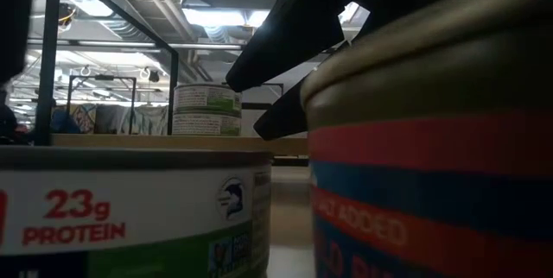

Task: Stack canned seafood by type on shelf
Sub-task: Stack the green white tuna can on top of the green white tuna cans on the shelf

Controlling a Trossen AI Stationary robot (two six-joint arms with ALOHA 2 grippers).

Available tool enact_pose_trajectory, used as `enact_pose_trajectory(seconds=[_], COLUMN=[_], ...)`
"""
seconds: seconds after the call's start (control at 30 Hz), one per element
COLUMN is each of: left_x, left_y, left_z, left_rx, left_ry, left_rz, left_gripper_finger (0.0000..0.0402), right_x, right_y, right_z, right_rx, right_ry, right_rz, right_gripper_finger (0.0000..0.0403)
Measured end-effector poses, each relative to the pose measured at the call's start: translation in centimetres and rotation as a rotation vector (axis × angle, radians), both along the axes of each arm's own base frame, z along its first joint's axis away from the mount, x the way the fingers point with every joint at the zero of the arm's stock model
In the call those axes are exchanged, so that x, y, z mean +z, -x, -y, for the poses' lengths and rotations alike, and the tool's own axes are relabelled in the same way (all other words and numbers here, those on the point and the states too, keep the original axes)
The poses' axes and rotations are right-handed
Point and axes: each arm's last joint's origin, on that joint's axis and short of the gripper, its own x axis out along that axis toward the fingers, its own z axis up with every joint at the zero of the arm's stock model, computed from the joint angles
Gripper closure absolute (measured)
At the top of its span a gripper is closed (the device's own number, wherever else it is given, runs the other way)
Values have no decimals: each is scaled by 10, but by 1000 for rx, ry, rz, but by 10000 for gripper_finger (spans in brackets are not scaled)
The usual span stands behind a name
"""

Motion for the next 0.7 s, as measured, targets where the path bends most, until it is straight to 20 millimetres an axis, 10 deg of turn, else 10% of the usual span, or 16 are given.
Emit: enact_pose_trajectory(seconds=[0.47, 0.7], left_x=[-22, -23], left_y=[-2, -2], left_z=[3, 4], left_rx=[-87, -109], left_ry=[-97, -116], left_rz=[-30, -22], left_gripper_finger=[299, 372], right_x=[0, 0], right_y=[0, 0], right_z=[0, 0], right_rx=[0, 0], right_ry=[0, 0], right_rz=[0, 0], right_gripper_finger=[235, 235])
